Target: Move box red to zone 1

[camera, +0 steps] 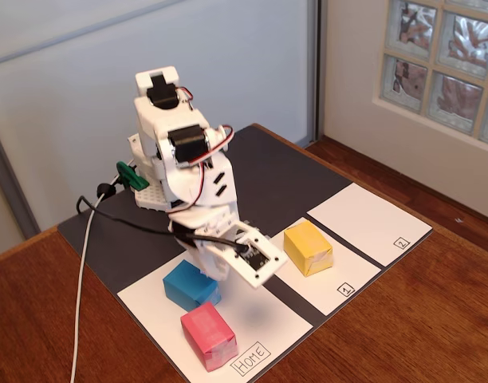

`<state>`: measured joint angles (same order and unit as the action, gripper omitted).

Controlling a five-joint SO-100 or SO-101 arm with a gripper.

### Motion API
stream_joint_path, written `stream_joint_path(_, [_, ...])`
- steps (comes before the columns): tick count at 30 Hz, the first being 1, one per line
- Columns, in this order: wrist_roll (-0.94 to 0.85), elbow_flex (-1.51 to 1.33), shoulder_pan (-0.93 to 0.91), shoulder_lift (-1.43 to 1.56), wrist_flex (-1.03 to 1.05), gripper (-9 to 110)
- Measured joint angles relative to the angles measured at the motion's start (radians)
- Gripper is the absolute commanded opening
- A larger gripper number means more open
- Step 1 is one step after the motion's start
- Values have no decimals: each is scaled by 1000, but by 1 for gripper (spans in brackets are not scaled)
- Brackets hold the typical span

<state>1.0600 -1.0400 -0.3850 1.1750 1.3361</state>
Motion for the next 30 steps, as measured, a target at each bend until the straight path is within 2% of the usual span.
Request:
stream_joint_path(10, [-15, 46, -29, -18, 11, 0])
stream_joint_path(16, [-6, -3, -35, 80, 109, 0])
stream_joint_path(19, [14, -212, 17, 311, 124, 0])
stream_joint_path(26, [120, -910, 175, 1031, 127, 0])
stream_joint_path(30, [135, -1160, 181, 1259, 132, 0])
